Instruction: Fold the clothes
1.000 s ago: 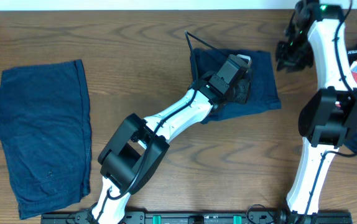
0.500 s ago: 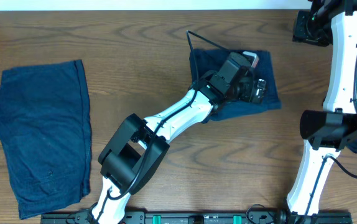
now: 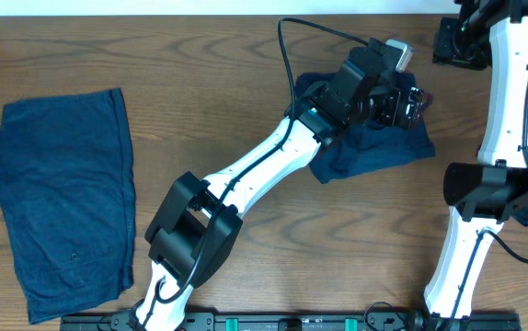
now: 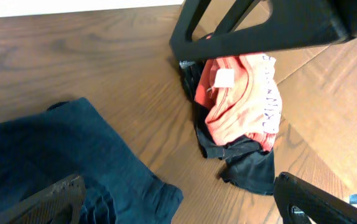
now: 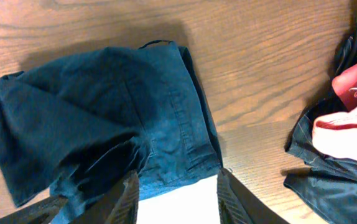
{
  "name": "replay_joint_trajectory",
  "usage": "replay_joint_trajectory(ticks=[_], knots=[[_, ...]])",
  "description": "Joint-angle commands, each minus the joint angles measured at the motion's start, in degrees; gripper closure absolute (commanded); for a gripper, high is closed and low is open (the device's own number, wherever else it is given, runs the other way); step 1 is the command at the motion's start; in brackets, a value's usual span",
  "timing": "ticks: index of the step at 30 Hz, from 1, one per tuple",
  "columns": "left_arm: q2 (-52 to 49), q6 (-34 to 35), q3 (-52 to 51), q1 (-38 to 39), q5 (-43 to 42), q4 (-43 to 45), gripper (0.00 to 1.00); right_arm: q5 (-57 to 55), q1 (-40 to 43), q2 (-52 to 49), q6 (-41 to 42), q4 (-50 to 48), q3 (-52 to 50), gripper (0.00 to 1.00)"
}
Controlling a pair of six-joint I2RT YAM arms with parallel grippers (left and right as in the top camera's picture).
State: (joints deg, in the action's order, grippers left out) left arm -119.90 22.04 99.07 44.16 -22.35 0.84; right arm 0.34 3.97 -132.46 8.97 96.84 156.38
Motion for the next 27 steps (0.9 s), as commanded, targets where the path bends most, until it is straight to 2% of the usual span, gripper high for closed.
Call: replay_joint_trajectory(ticks=[1,8,16,19,22,23,25,27], knots=[[-0.3,-1.0,0.6,0.0,1.0,-2.5,0.02,-0.8,1.0,0.7,0.4,0.2,0.6,0.61],[-0.3,-2.1,0.6,-2.0,3.0,-6.3,0.02,-1.9,1.4,0.7,0.4,0.3,0.6,0.6],[0.6,1.2,0.6,-12.4,2.9,-9.8,0.02,-0.4,5.6,0.7,0.4,0.1,0.7,0.64],[0.6,1.2,0.6,-16.9,2.6,-14.2,0.02,0.1,7.5,0.7,1.5,-0.3,0.7,0.64],[0.6,0.9,0.6,-20.1,2.2,-22.0,0.0,0.1,9.5,0.7,1.7,-0.7,0.7,0.58],[0.6,0.3,0.6,-20.6,2.2,-24.5,0.05,0.1,9.9,0.7,1.7,-0.8,0.7,0.57],[0.5,-2.8,0.6,-21.2,2.3,-29.9,0.27,0.1,11.0,0.7,1.7,-0.7,0.7,0.58],[0.2,-5.0,0.3,-21.3,2.3,-35.0,0.49,0.2,11.9,0.7,1.7,-0.1,0.7,0.63]])
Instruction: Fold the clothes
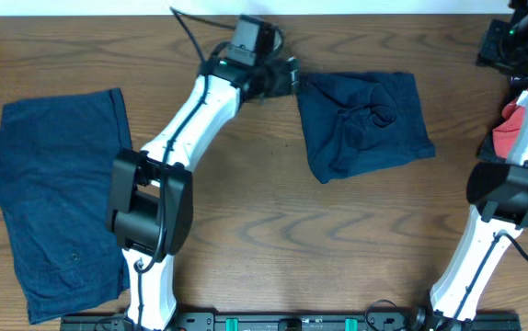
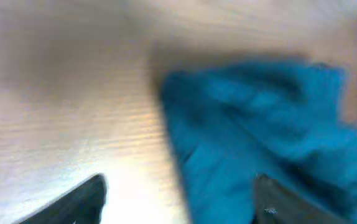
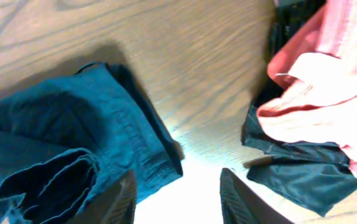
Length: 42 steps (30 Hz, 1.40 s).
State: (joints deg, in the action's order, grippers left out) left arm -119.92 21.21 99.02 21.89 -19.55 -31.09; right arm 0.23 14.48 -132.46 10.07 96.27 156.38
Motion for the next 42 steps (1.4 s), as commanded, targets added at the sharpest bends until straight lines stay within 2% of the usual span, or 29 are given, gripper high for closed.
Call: replay_joint_trajectory(ticks=[1,2,4,5,12,24,34,42], knots=[[0.0,-4.3,0.1,1.0,-0.5,-4.9,0.61,0.3,1.7,0.7,0.6,0.8,0.7,0.66],[0.0,-4.3,-0.4,1.1,-0.5,-6.3,0.74,0.3,1.9,0.7,0.6,1.0,0.7,0.69],[0.0,-4.3,-1.2,1.5,-0.6,-8.2,0.9,0.8,2.1,0.7,0.6,1.0,0.7,0.74],[0.0,-4.3,-1.3,1.8,-0.6,-9.2,0.93,1.3,2.0,0.7,0.6,1.0,0.7,0.75],[-0.5,-4.3,-1.3,5.6,-0.6,-8.6,0.91,2.0,-0.2,0.7,0.7,1.0,0.7,0.76],[-7.4,-3.4,-1.3,15.2,-4.5,1.1,0.87,1.8,-6.6,0.7,0.8,1.0,0.7,0.76],[-6.8,-0.3,3.7,14.7,-4.9,4.0,0.89,1.7,-8.2,0.7,0.8,1.0,0.7,0.76],[-6.2,-0.3,5.0,15.9,-15.0,4.0,0.9,1.1,-8.1,0.7,0.8,1.0,0.7,0.74]])
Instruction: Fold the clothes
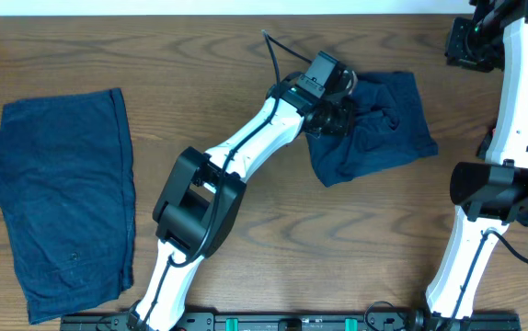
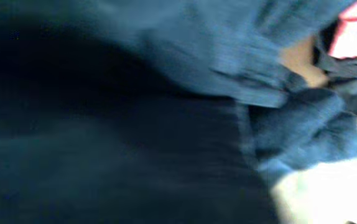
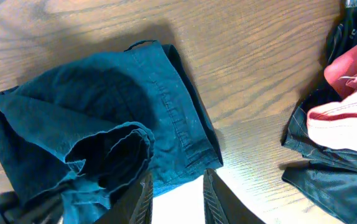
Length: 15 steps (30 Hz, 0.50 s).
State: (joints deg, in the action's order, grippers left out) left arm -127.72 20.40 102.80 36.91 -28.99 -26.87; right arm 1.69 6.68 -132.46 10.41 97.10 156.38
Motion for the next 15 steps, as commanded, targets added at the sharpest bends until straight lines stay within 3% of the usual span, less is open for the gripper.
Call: replay_joint_trajectory(ticks=[1,10,15], knots=[[1.6,0.3,1.2,1.2,-5.2,-0.2,0.9,-0.4,-0.3,0.7,0.5,0.2,0.7,0.75],[1.6,0.2,1.2,-0.2,8.4,6.9,0.85,-0.4,-0.4,0.7,0.5,0.2,0.7,0.75],[1.6,0.3,1.2,-0.3,3.0,7.3,0.85,-0.4,-0.3,0.7,0.2,0.0,0.7,0.74]])
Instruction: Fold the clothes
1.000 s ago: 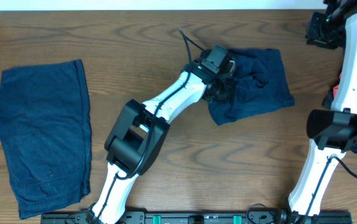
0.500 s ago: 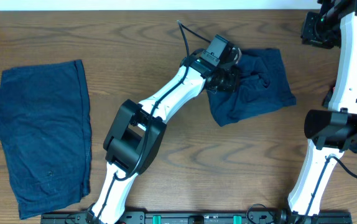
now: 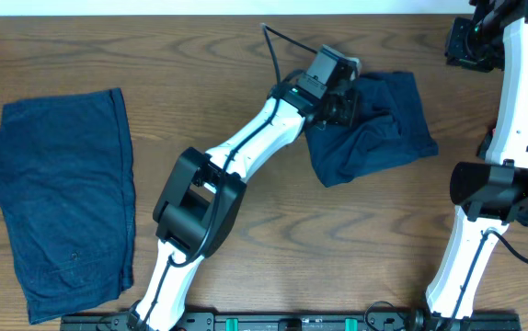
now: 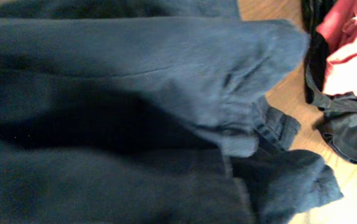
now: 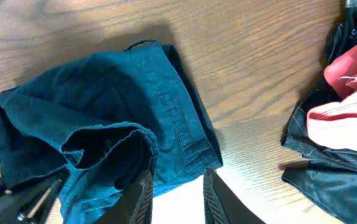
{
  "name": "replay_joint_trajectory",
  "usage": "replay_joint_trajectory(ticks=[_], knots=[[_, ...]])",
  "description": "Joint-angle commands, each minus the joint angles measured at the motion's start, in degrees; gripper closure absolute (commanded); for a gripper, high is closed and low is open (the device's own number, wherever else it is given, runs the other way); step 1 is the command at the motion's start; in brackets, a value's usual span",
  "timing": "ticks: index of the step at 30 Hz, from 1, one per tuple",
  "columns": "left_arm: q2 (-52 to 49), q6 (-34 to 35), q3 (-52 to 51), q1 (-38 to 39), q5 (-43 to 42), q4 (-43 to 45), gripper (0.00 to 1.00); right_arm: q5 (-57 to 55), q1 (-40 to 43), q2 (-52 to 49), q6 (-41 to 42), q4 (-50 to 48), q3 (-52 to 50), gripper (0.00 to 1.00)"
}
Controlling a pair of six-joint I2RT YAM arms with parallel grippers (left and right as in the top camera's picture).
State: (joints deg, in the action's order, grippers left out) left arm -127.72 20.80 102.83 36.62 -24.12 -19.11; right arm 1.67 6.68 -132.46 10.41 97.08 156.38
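A crumpled dark blue garment [image 3: 374, 129] lies at the far right of the table. My left gripper [image 3: 341, 96] is sunk into its upper left part. Blue cloth [image 4: 135, 124] fills the left wrist view and hides the fingers, and a fold looks gathered up at the gripper, so it seems shut on the cloth. The right wrist view shows the same garment [image 5: 110, 118], with the left gripper [image 5: 17, 202] at its lower left. My right gripper [image 5: 181, 199] hangs open above the table beside the garment. Flat blue shorts [image 3: 62, 202] lie at the far left.
A heap of red, white and black clothes [image 5: 346, 118] lies right of the blue garment, seen also in the left wrist view as the red-and-black heap [image 4: 343, 56]. The right arm's white links [image 3: 512, 110] stand along the right edge. Bare wooden table [image 3: 338, 239] spans the middle.
My left gripper has shifted a little toward the table's far edge. The garment's upper left fold has risen and shifted with it. The right arm and gripper have not moved.
First my left gripper stood open over the garment's right part. Then it was off the garment, at its left by the far edge, and the right wrist was further right. Then it was pressed into the garment's left part, where it now holds a fold.
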Motion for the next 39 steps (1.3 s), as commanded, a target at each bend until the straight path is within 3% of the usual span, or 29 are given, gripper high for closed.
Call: replay_joint_trajectory(ticks=[1,16,19,21,29,33,39], knots=[[1.5,-0.2,1.2,0.5,-4.1,-1.5,0.85,-0.4,-0.3,0.7,0.2,0.0,0.7,0.74],[1.5,-9.0,1.2,13.5,-3.1,-15.4,0.85,-0.4,0.1,0.7,0.2,0.2,0.7,0.73],[1.5,-8.9,1.2,12.7,0.8,-15.1,0.86,-0.4,0.1,0.7,0.2,0.2,0.7,0.74],[1.6,-8.1,1.2,11.5,0.7,-15.1,0.94,-0.4,0.1,0.7,0.2,0.2,0.7,0.74],[5.4,-8.1,2.1,8.1,-1.3,-15.1,0.94,-0.4,0.1,0.7,0.2,0.2,0.7,0.73],[7.4,-8.0,2.1,7.0,3.7,-14.9,0.93,-0.3,0.1,0.7,0.2,0.2,0.7,0.74],[7.4,-7.7,2.1,6.4,2.8,-15.6,0.94,-0.3,0.0,0.7,0.2,0.2,0.7,0.73]])
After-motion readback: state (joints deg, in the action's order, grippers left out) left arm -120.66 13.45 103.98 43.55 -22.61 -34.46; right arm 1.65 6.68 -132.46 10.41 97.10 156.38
